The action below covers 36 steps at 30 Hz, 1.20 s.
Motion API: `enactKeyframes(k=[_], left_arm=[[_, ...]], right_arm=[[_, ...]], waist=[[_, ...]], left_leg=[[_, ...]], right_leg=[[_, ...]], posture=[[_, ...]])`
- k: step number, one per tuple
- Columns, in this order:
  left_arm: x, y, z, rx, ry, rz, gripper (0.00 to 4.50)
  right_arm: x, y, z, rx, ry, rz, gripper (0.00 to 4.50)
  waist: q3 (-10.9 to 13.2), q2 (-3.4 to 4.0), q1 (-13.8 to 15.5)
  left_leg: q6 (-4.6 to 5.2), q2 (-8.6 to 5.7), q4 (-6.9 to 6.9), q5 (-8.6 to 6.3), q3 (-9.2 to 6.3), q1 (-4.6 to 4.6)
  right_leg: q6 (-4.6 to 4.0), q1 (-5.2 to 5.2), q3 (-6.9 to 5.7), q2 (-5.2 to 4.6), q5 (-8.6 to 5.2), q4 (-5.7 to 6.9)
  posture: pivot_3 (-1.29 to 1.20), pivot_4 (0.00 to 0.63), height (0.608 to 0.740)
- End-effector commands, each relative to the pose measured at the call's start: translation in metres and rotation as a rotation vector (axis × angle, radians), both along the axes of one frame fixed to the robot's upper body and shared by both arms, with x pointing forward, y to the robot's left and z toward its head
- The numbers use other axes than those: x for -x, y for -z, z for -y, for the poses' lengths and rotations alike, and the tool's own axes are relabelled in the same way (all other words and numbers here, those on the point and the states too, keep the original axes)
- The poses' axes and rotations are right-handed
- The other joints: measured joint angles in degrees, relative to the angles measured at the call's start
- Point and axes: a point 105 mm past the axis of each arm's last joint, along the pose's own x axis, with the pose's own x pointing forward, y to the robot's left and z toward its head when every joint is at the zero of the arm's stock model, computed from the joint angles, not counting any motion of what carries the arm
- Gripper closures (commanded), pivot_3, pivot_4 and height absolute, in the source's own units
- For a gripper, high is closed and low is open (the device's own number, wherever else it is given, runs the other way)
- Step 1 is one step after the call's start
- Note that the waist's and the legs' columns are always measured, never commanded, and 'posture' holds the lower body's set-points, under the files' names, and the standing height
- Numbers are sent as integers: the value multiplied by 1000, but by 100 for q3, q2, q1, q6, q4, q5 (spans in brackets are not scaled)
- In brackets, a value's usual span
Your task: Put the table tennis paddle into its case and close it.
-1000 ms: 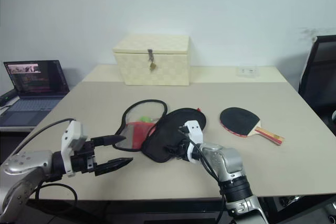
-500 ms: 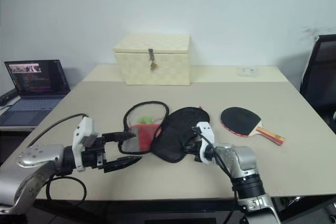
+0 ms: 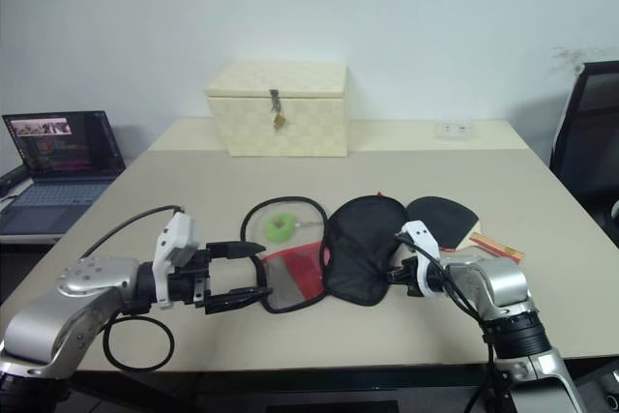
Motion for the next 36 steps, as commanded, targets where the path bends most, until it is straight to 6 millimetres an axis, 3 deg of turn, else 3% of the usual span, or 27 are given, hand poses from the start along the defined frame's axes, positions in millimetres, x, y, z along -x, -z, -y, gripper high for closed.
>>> enactKeyframes(k=[1, 3, 6, 11, 17, 21, 27, 31, 36], left_arm=[[-1, -7, 2, 0, 20, 42, 0], [-1, -7, 3, -1, 22, 42, 0], [-1, -7, 3, -2, 25, 43, 0], [-2, -5, 6, -1, 33, 43, 0], [-2, -5, 12, 12, 49, 44, 0], [-5, -12, 21, 30, 86, 62, 0], [-10, -19, 28, 25, 124, 84, 0], [-11, -21, 29, 17, 133, 89, 0], [-11, -23, 26, 10, 123, 96, 0]], right_arm=[[6, -2, -9, -11, -35, 7, 4449], [7, -1, -11, -14, -33, 6, 4449], [9, 1, -10, -8, -32, 8, 3821], [12, -8, 17, 118, -90, 129, 2127], [0, -52, 78, 155, -58, 262, 22], [-27, -66, 127, 228, 93, 320, 6], [-60, -59, 181, 340, 290, 318, 6], [-65, -47, 195, 404, 316, 278, 6], [-61, -33, 196, 419, 260, 213, 6]], waist=[[-1, -1, 1], [-1, -1, -1], [-1, -1, 0], [0, -1, 37], [3, -7, 101], [5, -11, 81], [6, -12, 69], [6, -12, 37], [6, -12, 26]], left_leg=[[0, 0, 0, 0, 1, 0], [0, 0, 0, 0, 2, 1], [0, 1, 0, 0, 2, 1], [0, 2, 2, 0, 4, 0], [1, -7, 10, 0, 30, -1], [1, -5, 14, 0, 40, 4], [1, -9, 15, 1, 48, 8], [1, -8, 13, 1, 53, 2], [1, -3, 13, 1, 54, 0]], right_leg=[[0, 0, 1, 0, 0, 0], [0, 0, 1, 0, 0, 1], [0, -1, 2, 0, 0, 2], [6, -1, 3, 0, 2, 1], [35, 0, 9, -1, 10, -7], [35, -1, 15, 0, 12, -6], [26, -2, 21, 14, 16, -4], [24, -9, 27, 14, 17, -4], [22, -11, 29, 10, 16, -5]], posture=[[0, 150, 740], [0, 150, 740], [0, 150, 740], [0, 150, 740], [0, 150, 740], [0, 150, 740], [0, 150, 740], [0, 150, 740], [0, 150, 740]])
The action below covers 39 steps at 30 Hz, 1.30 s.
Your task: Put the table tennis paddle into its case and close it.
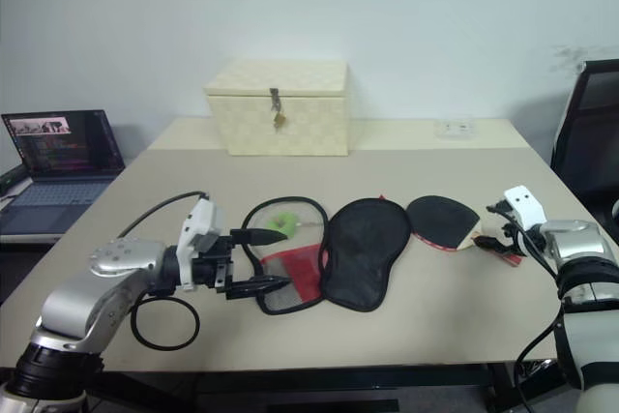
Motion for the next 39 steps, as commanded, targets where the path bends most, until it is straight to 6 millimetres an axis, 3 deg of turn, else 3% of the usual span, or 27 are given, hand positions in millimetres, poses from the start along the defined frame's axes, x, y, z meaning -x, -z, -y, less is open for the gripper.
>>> enactKeyframes(k=[1, 14, 19, 26, 34, 39], left_arm=[[2, -11, -1, -8, 12, 53, 0], [2, -9, -4, -16, -7, 57, 0], [0, -9, -3, -16, -8, 61, 0], [-2, -8, -3, -16, -12, 69, 0], [-2, -5, -4, -16, -20, 67, 0], [-2, -1, -5, -14, -26, 64, 0]], right_arm=[[3, 1, 1, 25, -41, -34, 6], [5, 19, -5, -15, -36, -78, 6], [2, 26, -8, -60, 28, -70, 1089], [1, 23, -4, -104, 101, -47, 3302], [7, 3, -5, -111, 150, -8, 3431], [37, -8, -45, -201, 234, 7, 3431]], waist=[[0, 0, 0], [0, 0, -32], [-1, -2, -82], [-1, -2, -71], [-1, -2, -55], [0, 1, -3]], left_leg=[[0, 0, 0, 0, -1, 1], [-1, 0, 7, 1, -4, 5], [-1, -1, 31, 1, -2, 10], [0, -7, 85, 0, -13, 17], [0, -2, 85, 0, -21, 9], [0, 18, 77, 0, -31, -8]], right_leg=[[0, 1, -1, 0, 0, 1], [0, 6, -2, -3, 1, 10], [1, 10, 1, -2, 1, 34], [3, 20, 4, 17, -1, 85], [4, 16, 7, 20, 0, 88], [-3, -4, 6, 19, -4, 92]], posture=[[0, 150, 740], [0, 150, 740], [0, 150, 740], [0, 150, 740], [0, 150, 740], [0, 150, 740]])
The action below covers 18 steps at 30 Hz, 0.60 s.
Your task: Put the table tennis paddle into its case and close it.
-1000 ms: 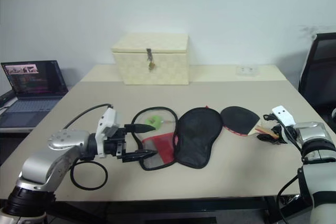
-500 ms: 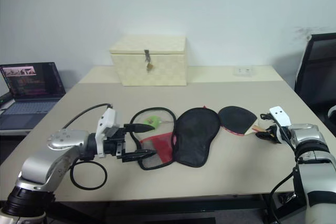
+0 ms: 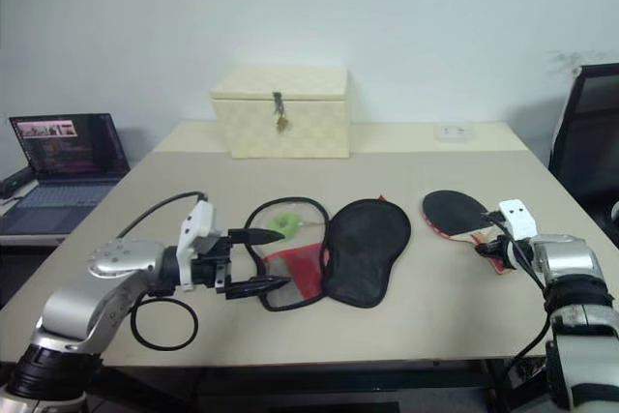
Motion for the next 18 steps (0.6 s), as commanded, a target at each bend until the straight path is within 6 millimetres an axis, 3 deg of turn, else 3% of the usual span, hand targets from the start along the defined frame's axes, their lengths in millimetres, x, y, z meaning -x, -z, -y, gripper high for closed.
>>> enactKeyframes(k=[1, 6, 14, 18], left_arm=[[0, -7, 0, 9, 4, 41, 0], [-4, -5, 4, 9, 18, 43, 0], [-8, -5, 6, 11, 24, 51, 0], [-8, -5, 6, 14, 23, 59, 0]], right_arm=[[17, -22, -21, -56, 79, 50, 3431], [32, -13, -36, -75, 181, 37, 3431], [43, -5, -45, -76, 195, 22, 726], [36, -4, -57, -129, 185, 37, 726]], waist=[[1, 1, -1], [1, 1, 0], [1, 1, -4], [1, 1, -45]], left_leg=[[-1, 7, 1, 0, -3, -5], [-1, 6, 3, 0, 0, 0], [0, -18, 2, 0, 9, -2], [0, -18, 1, -1, 9, 1]], right_leg=[[0, -4, -1, -1, 0, -1], [0, -3, -2, 4, 0, 3], [3, -4, -2, 5, 0, -1], [2, -4, 0, 11, -1, 1]], posture=[[0, 150, 740], [0, 150, 740], [0, 150, 740], [0, 150, 740]])
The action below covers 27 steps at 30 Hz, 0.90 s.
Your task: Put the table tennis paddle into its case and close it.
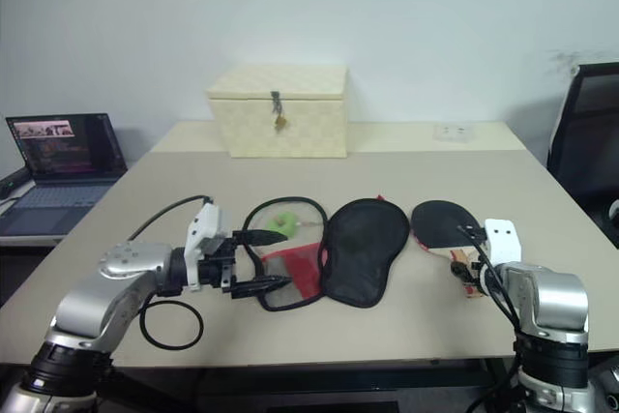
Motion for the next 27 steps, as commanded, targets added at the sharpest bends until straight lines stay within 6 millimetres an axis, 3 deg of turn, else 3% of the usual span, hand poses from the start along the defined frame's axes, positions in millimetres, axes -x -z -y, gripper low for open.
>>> enactKeyframes(k=[1, 10, 13, 19, 27], left_arm=[[0, -9, 3, 4, 13, 51, 0], [0, -9, 2, 7, 3, 54, 0], [0, -9, 1, 9, -2, 55, 0], [1, -8, 0, 20, -22, 57, 0], [2, -9, -7, 50, -79, 59, 0]], right_arm=[[-8, -11, -8, -37, -8, 68, 726], [-20, 1, -22, -31, -28, 68, 726], [-20, 6, -19, -13, -1, 57, 1281], [-22, 2, -21, -16, 34, 85, 3332], [-27, -27, -23, -3, 40, 176, 3444]], waist=[[0, 0, -14], [-2, -3, -23], [-2, -3, -24], [-2, -4, -37], [-1, -3, -39]], left_leg=[[0, 0, 0, 0, 0, 0], [0, 1, 0, 0, 6, 4], [0, 2, 1, 0, 9, 7], [0, 6, 0, 0, 11, 9], [0, 11, 0, 0, 12, 9]], right_leg=[[0, 0, 1, 0, 0, 0], [0, 1, 2, 4, 0, 0], [18, 3, 4, 4, -10, 0], [23, 2, 9, 4, -13, 0], [22, 0, 11, 4, -12, 0]], posture=[[0, 150, 740], [0, 150, 740], [0, 150, 740], [0, 150, 740], [0, 150, 740]])
